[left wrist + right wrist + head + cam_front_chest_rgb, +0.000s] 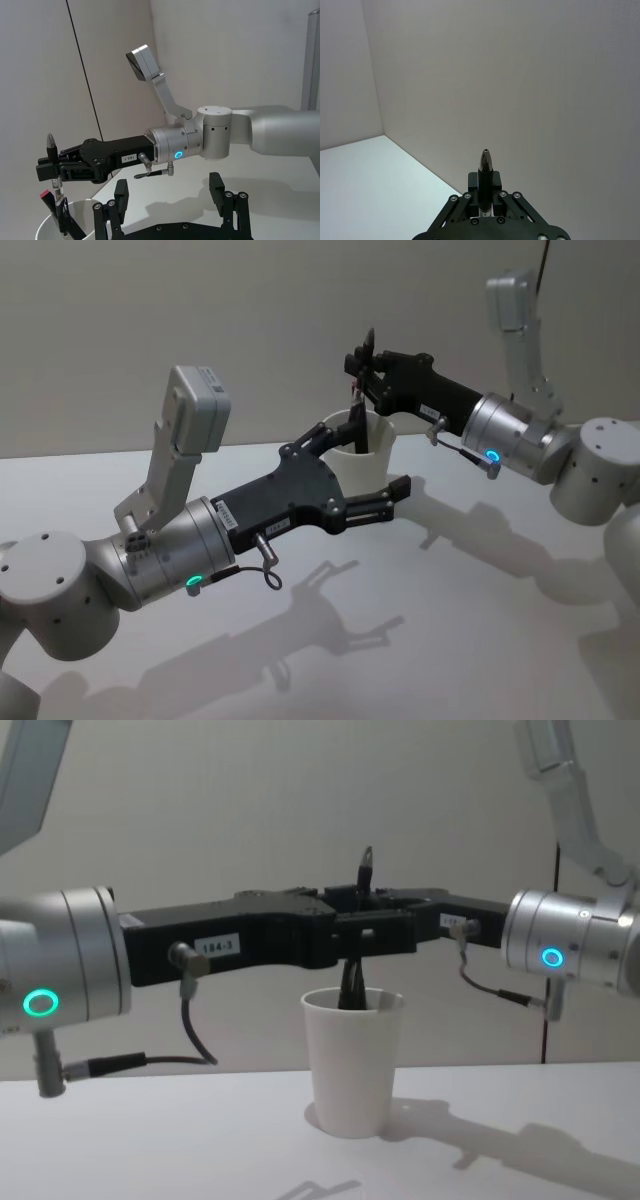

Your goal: Place the pen into the pen holder.

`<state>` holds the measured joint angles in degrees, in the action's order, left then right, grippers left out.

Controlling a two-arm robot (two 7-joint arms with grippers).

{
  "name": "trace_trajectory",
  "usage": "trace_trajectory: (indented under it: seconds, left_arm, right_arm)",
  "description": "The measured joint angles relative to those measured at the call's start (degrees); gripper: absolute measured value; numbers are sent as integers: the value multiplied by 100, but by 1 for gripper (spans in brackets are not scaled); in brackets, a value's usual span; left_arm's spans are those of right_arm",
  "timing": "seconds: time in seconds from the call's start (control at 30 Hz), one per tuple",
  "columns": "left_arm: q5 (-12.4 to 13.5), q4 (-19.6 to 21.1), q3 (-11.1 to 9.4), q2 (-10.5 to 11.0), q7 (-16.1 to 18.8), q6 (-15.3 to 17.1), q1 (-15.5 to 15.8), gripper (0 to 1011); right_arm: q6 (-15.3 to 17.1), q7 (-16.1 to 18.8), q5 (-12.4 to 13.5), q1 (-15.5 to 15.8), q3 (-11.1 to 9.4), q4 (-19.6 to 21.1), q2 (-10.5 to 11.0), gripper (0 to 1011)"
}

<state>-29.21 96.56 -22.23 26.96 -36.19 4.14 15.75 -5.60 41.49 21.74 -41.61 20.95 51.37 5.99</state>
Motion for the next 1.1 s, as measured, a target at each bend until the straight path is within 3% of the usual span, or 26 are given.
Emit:
trace_trajectory:
  seconds: [0.37, 0.53, 0.6, 0.73, 1.1]
  left_arm:
    - [0, 0, 0, 0, 0, 0, 0, 1001]
    - [0, 0, 0, 0, 0, 0, 0, 1001]
    - [0, 0, 0, 0, 0, 0, 0, 1001]
    - [0, 0, 0, 0, 0, 0, 0, 1001]
    - [0, 0, 0, 0, 0, 0, 0, 1001]
  right_arm:
    - [-245, 75, -28, -92, 59, -201, -67, 154]
    - [-296, 89, -35, -109, 70, -243, -80, 314]
    - [-318, 95, -36, -119, 75, -257, -85, 330]
    - [-340, 102, -39, -126, 80, -280, -91, 496]
    - [-378, 114, -45, -141, 87, -312, -100, 830]
